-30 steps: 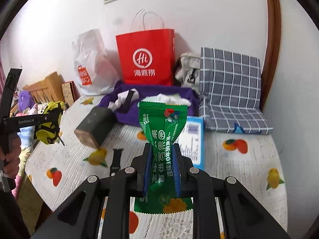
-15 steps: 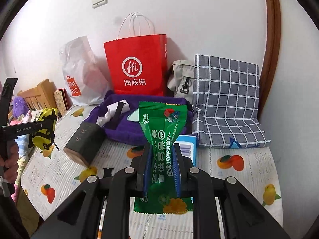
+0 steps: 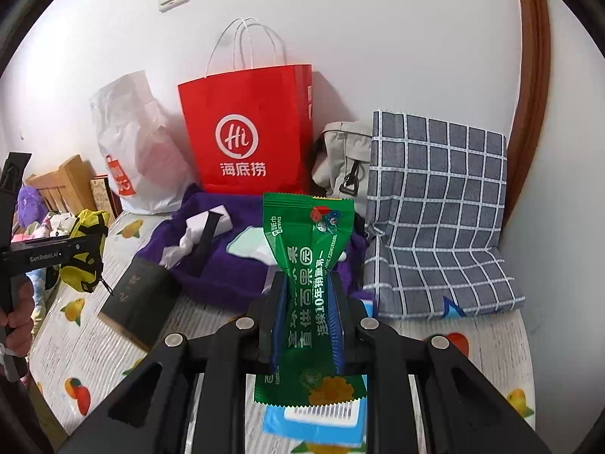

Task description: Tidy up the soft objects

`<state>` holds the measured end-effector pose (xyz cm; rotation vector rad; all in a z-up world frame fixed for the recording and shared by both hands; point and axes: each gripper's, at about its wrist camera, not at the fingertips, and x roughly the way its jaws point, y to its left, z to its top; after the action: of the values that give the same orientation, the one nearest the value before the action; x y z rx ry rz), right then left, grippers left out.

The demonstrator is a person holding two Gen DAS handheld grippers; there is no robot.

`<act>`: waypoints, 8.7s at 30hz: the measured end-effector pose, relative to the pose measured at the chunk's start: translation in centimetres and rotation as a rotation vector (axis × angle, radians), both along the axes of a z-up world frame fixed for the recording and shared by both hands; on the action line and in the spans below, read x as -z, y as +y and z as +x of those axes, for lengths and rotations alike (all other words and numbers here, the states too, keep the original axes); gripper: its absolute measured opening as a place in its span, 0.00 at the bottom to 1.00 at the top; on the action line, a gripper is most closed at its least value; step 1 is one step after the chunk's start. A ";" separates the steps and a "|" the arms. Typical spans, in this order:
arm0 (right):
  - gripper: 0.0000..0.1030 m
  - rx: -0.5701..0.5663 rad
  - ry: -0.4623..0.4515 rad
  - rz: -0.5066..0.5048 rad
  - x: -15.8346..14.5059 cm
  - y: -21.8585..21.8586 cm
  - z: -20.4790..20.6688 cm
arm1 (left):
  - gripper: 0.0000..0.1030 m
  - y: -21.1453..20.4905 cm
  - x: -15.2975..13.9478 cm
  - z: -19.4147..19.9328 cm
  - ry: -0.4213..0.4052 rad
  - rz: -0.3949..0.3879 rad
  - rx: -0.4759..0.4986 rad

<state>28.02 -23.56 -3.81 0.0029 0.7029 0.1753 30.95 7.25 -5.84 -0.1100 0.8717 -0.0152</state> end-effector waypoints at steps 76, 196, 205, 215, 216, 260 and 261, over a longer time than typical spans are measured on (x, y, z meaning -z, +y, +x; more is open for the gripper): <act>0.43 -0.130 0.124 0.050 4.8 6.3 6.1 | 0.69 -0.7 1.1 7.3 0.049 -0.129 0.070; 0.20 -0.018 0.151 0.086 10.5 -0.2 -16.5 | 0.17 -5.5 10.1 -17.0 0.153 0.001 0.207; 0.19 -0.009 0.122 0.056 8.4 0.0 -16.1 | 0.17 -5.2 8.2 -15.2 0.115 0.011 0.200; 0.20 -0.042 0.063 0.055 5.8 0.6 -14.4 | 0.17 -5.2 5.6 -12.9 0.059 0.026 0.192; 0.19 -0.044 0.061 0.056 5.6 0.7 -14.2 | 0.17 -5.2 5.4 -12.7 0.057 0.028 0.190; 0.20 -0.109 0.012 0.092 0.2 3.7 3.2 | 0.17 -1.1 0.1 1.7 0.012 -0.026 0.107; 0.20 -0.112 0.011 0.092 0.1 3.9 3.8 | 0.17 -1.0 0.0 2.0 0.012 -0.026 0.105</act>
<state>31.81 -19.65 -3.92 0.0528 0.7056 0.3151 32.96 6.24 -5.85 -0.0885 0.8885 -0.1245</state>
